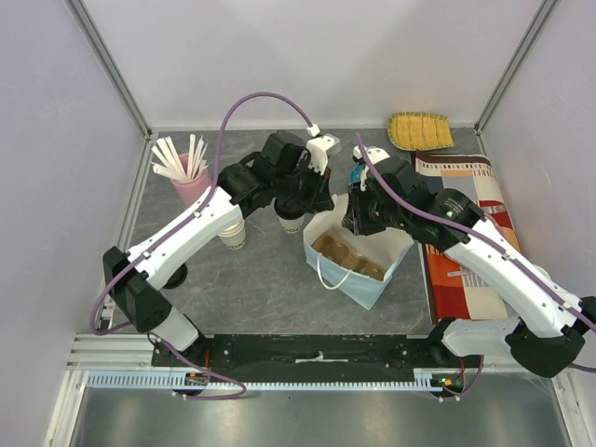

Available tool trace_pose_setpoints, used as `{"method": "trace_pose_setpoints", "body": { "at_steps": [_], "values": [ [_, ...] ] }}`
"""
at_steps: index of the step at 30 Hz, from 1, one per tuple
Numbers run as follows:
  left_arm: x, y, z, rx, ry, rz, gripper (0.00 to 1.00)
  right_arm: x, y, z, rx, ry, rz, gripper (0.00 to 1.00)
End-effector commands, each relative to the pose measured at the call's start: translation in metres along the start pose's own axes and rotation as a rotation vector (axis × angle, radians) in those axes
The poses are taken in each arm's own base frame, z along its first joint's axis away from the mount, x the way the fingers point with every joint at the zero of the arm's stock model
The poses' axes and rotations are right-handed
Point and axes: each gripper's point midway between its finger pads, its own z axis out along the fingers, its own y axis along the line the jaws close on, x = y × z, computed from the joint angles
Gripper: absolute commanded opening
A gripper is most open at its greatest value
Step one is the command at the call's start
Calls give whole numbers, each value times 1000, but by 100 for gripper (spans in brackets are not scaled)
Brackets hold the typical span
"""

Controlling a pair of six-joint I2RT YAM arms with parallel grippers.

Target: Pack the takeout coffee

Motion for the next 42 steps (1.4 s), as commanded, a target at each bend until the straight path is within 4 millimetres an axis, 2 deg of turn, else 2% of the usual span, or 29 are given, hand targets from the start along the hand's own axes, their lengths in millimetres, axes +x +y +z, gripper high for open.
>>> {"method": "trace_pose_setpoints", "body": {
  "at_steps": [1, 3, 4, 7, 12, 17, 22, 24, 29, 31, 35, 39, 40, 42],
  "values": [
    [-15, -12, 8, 62, -41, -17, 2, -19, 1, -22, 2, -59, -9, 32],
    [-15, -10, 10, 56, -38, -9, 2, -22, 2, -24, 6, -59, -9, 35],
    [-14, -7, 12, 45, -36, -5, 7, -23, 2, -25, 9, -63, -8, 36],
    [-19, -3, 10, 19, -50, 11, 30, -31, 2, -30, 18, -93, 4, 41],
    [-39, -8, -1, 21, -102, 55, 50, -40, 8, -32, 4, -105, 16, 46],
    [-53, -12, -17, 12, -150, 106, 55, -46, 10, -32, 3, -114, 14, 48],
    [-69, -6, -43, -60, -210, 177, 68, -56, 13, -35, -3, -138, 10, 51],
    [-75, 3, -52, -122, -229, 203, 74, -62, 16, -38, -11, -156, 10, 54],
    [-87, 26, -66, -238, -244, 235, 81, -84, 25, -43, -37, -211, 10, 62],
    [-88, 34, -69, -278, -244, 231, 82, -91, 29, -42, -39, -224, 11, 64],
    [-84, 48, -77, -320, -241, 212, 84, -119, 35, -52, -52, -294, 23, 70],
    [-71, 65, -81, -352, -215, 141, 86, -141, 30, -50, -13, -346, 54, 78],
    [-63, 70, -79, -359, -194, 125, 86, -146, 26, -42, 7, -348, 59, 80],
    [-62, 78, -84, -376, -195, 99, 86, -160, 22, -45, 22, -381, 60, 87]
  ]
}}
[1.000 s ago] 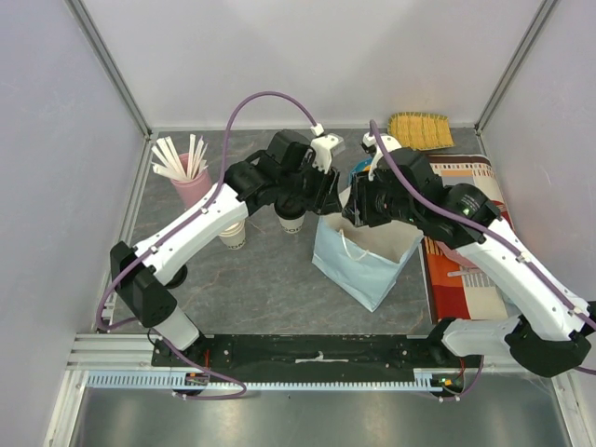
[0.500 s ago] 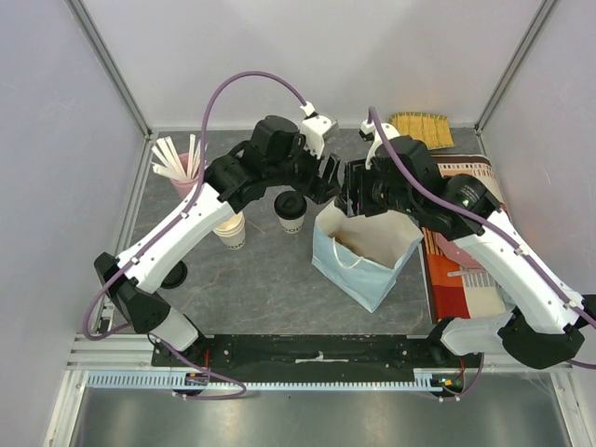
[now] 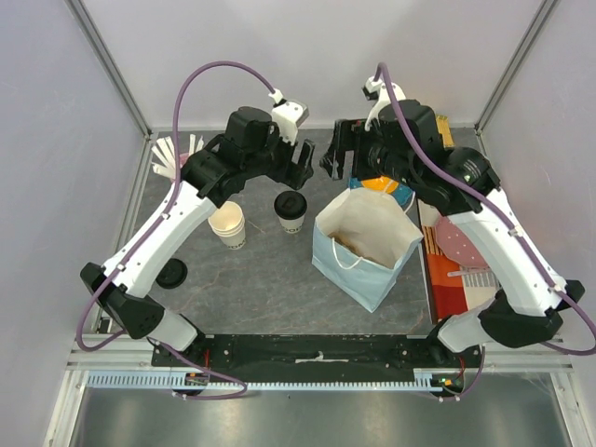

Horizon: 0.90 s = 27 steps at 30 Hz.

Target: Pack the takeout coffee

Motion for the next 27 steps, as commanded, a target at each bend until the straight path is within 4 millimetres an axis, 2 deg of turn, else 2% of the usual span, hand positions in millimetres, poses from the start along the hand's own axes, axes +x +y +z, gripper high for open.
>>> {"method": "trace_pose_setpoints", "body": {
  "at_steps": [1, 2, 4, 6, 7, 9, 10, 13, 27],
  "values": [
    [9, 22, -13, -64, 15, -43, 86, -39, -14, 15, 66, -105, 13, 90],
    [12, 27, -13, -78, 24, -54, 87, -50, -15, 13, 70, -131, 21, 98],
    [19, 32, -12, -91, 41, -61, 87, -59, -33, 23, 116, -142, 38, 98],
    [25, 37, -13, -107, 56, -67, 87, -68, -45, 24, 146, -162, 56, 98],
    [30, 38, -12, -113, 68, -71, 87, -72, -59, 26, 184, -171, 74, 98],
    [35, 42, -11, -121, 80, -82, 87, -78, -71, 27, 215, -185, 94, 98],
    [40, 44, -11, -126, 89, -89, 87, -82, -84, 25, 244, -199, 113, 98],
    [50, 50, -10, -142, 113, -110, 87, -89, -98, 23, 265, -212, 130, 98],
    [78, 74, -5, -194, 176, -200, 87, -87, -121, 27, 281, -194, 149, 98]
  ]
}}
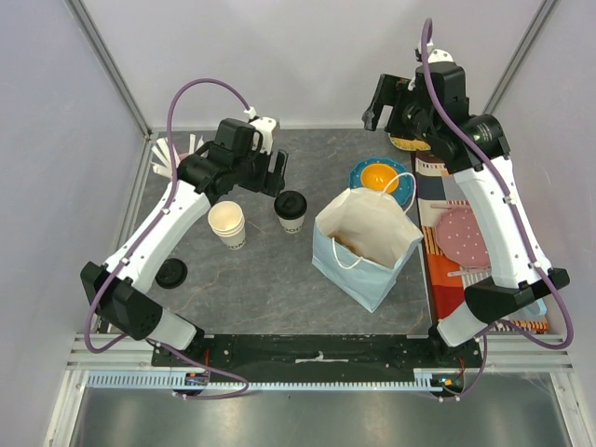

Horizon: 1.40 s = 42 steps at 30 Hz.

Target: Pack the takeout coffee

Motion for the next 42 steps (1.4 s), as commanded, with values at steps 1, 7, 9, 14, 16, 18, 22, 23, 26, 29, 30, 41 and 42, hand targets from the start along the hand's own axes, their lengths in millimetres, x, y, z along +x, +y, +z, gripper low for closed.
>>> {"method": "trace_pose_setpoints", "body": {
  "at_steps": [1, 7, 9, 14, 16, 18, 22, 23, 26, 29, 30, 41, 42],
  "values": [
    [-4, 3, -8, -6, -28, -60, 87, -16, 0, -5, -24, -50, 18, 98],
    [2, 3, -2, -7, -8, -96, 87, -15, -2, -6, -22, -49, 19, 98],
    [2, 3, -1, -6, -9, -99, 87, -16, -3, -9, -22, -54, 21, 98],
    [-1, 13, 10, -62, 0, -105, 89, -8, -5, -9, -22, -37, 29, 98],
    [-5, 12, 11, -58, 0, -110, 91, -5, -5, -10, -25, -29, 32, 98],
    [-7, 2, 17, -3, 10, -110, 95, -4, -5, -14, -29, -30, 36, 98],
    [-11, -30, 21, 188, 0, -16, 100, 3, -12, -20, -12, -23, 35, 98],
    [-7, -35, 26, 213, 15, 13, 100, 2, -14, -26, -13, -31, 37, 98],
    [-4, -27, 39, 151, 45, 116, 100, 9, -18, -28, -2, -23, 36, 98],
    [-1, -20, 59, 103, 90, 172, 100, 15, -19, -28, -2, -10, 35, 98],
    [5, -18, 71, 96, 119, 195, 100, 16, -20, -27, -1, -7, 35, 98],
    [25, -27, 89, 104, 213, 201, 100, 18, -20, -30, -8, 0, 30, 98],
    [28, -31, 88, 118, 217, 210, 100, 20, -21, -29, -4, 8, 32, 98]
  ]
}}
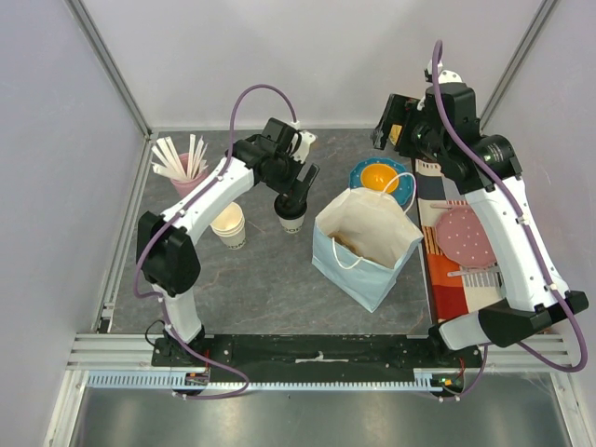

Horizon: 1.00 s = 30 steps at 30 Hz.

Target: Pack the takeout coffee

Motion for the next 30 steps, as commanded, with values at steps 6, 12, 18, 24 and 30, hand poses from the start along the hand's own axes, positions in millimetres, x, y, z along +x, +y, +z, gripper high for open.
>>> {"method": "trace_pose_setpoints", "body": {
  "at_steps": [6, 12, 18, 24, 30],
  "values": [
    [0, -12, -2, 20, -8, 55, 92, -5, 1, -9, -15, -28, 15, 98],
    [2, 1, 5, -46, 13, 67, 86, -7, -1, -14, -9, -34, 6, 98],
    [14, -6, 10, -12, 44, 47, 82, -6, -3, -17, -2, -37, 3, 98],
    [14, -12, 16, 22, 49, 38, 83, -5, -4, -18, -3, -32, -2, 98],
    [13, -10, 19, 14, 54, 38, 84, -6, -5, -21, 3, -35, -8, 98]
  ]
}}
